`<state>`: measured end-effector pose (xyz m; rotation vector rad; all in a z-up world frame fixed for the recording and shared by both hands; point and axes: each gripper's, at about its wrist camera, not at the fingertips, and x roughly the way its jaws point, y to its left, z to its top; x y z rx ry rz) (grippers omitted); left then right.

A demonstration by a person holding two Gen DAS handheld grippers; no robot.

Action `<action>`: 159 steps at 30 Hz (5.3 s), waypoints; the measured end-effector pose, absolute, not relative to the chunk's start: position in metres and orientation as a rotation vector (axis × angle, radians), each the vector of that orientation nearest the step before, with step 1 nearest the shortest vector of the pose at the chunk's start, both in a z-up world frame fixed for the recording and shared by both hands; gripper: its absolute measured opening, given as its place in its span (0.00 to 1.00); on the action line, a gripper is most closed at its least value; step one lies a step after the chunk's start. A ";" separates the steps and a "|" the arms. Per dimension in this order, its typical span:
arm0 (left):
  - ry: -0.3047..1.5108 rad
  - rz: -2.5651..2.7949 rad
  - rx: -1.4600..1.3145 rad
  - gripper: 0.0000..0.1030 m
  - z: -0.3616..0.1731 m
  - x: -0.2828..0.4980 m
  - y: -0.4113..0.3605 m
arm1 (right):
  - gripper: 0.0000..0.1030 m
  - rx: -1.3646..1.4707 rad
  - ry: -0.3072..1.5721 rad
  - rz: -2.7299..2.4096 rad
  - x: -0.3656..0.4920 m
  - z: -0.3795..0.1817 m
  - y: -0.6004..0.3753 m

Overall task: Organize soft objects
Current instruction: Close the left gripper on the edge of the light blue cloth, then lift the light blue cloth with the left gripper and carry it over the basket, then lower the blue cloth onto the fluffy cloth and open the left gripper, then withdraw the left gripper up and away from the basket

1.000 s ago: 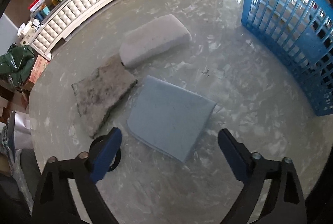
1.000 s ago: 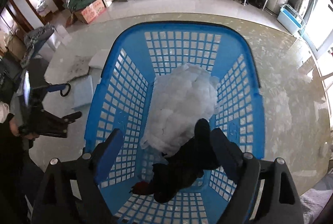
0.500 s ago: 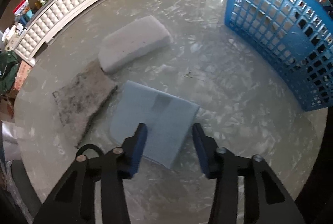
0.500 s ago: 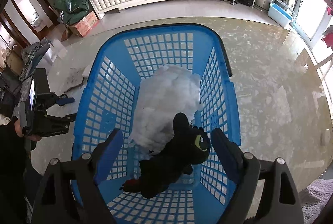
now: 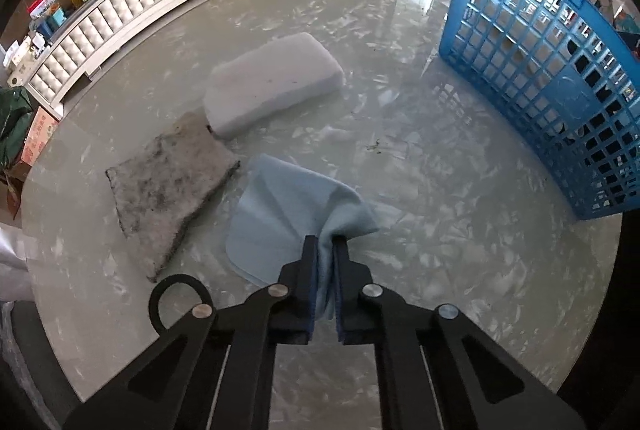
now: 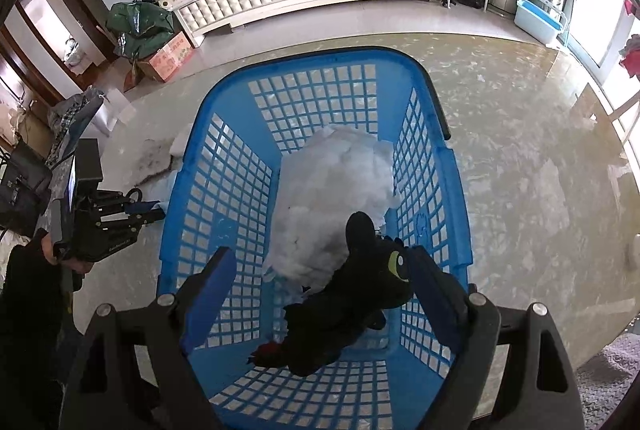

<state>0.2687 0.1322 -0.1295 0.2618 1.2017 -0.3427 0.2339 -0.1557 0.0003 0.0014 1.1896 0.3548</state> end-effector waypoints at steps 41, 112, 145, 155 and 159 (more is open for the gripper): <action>0.973 -0.395 0.198 0.05 0.041 0.214 0.031 | 1.00 0.028 1.150 0.282 0.196 0.017 -0.219; 1.155 -0.519 0.373 0.79 -0.036 0.315 -0.091 | 1.00 0.133 1.181 0.339 0.225 -0.021 -0.252; 0.950 -0.375 0.145 1.00 0.049 0.182 -0.018 | 0.99 -0.005 1.063 0.362 0.168 0.038 -0.187; 0.959 -0.231 0.045 1.00 0.054 0.174 0.061 | 0.99 -0.091 1.038 0.458 0.182 0.040 -0.118; 0.964 -0.164 0.003 1.00 0.052 0.174 0.097 | 0.99 -0.123 1.039 0.509 0.191 0.036 -0.085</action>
